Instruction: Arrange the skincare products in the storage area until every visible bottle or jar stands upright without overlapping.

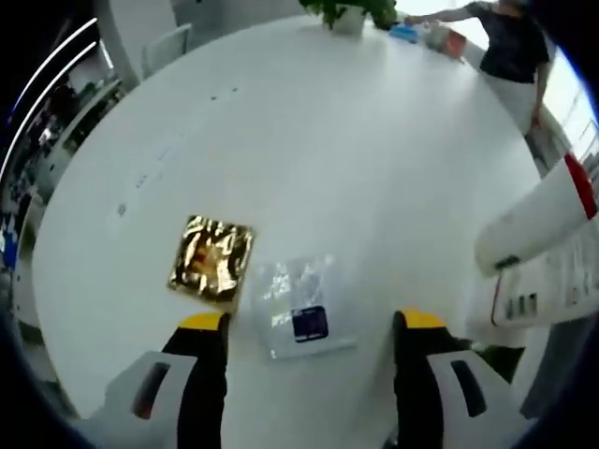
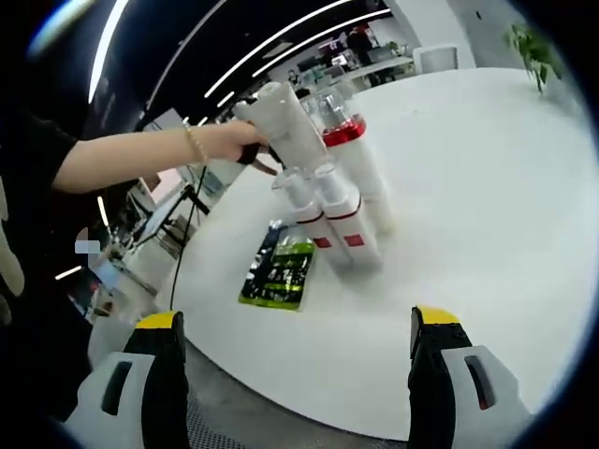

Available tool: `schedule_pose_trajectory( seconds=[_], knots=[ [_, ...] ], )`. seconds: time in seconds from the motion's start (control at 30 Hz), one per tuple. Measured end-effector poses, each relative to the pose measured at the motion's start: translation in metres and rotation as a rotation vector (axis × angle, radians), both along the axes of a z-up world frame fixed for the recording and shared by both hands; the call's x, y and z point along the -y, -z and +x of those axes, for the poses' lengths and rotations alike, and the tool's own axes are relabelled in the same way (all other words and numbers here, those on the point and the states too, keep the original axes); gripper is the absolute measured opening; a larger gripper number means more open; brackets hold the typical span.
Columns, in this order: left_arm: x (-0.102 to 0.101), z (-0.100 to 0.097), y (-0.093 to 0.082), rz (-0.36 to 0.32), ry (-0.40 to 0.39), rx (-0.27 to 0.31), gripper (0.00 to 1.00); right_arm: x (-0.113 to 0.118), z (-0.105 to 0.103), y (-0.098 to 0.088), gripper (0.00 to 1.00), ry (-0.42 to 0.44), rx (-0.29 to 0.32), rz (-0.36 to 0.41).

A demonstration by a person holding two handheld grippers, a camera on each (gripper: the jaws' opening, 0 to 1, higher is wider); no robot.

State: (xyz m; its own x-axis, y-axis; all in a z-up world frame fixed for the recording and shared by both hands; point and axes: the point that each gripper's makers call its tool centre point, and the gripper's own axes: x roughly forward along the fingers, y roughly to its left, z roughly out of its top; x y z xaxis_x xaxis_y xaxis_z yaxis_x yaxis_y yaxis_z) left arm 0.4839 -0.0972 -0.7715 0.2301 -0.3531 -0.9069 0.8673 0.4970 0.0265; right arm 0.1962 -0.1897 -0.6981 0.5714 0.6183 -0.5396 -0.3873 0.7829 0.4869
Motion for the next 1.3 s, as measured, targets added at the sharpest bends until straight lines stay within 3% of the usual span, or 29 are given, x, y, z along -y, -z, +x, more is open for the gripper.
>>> schedule_pose_trajectory(
  seconds=[0.2,0.33,0.53,0.7,0.83,0.97,1.3],
  knots=[
    [0.001,0.01,0.002,0.013,0.016,-0.002,0.74,0.001,0.0,0.001,1.0,0.0,0.0,-0.004],
    [0.003,0.005,0.0,0.015,0.036,0.003,0.72,0.0,0.001,0.0,1.0,0.0,0.0,-0.004],
    [0.008,0.002,-0.003,-0.005,0.077,0.004,0.51,0.0,0.001,0.0,1.0,-0.001,-0.001,-0.005],
    [0.009,0.002,-0.003,-0.013,0.081,0.002,0.45,0.0,0.001,0.002,1.0,-0.003,-0.002,-0.005],
    [0.008,0.004,-0.001,-0.004,0.085,0.003,0.45,0.0,0.001,0.002,1.0,-0.007,-0.003,-0.008],
    [0.005,0.003,-0.004,0.03,0.138,0.032,0.44,0.0,0.001,0.003,1.0,-0.01,-0.001,-0.01],
    [0.0,-0.002,-0.022,0.038,0.191,0.058,0.44,-0.002,0.002,0.002,1.0,-0.016,0.013,-0.007]
  ],
)
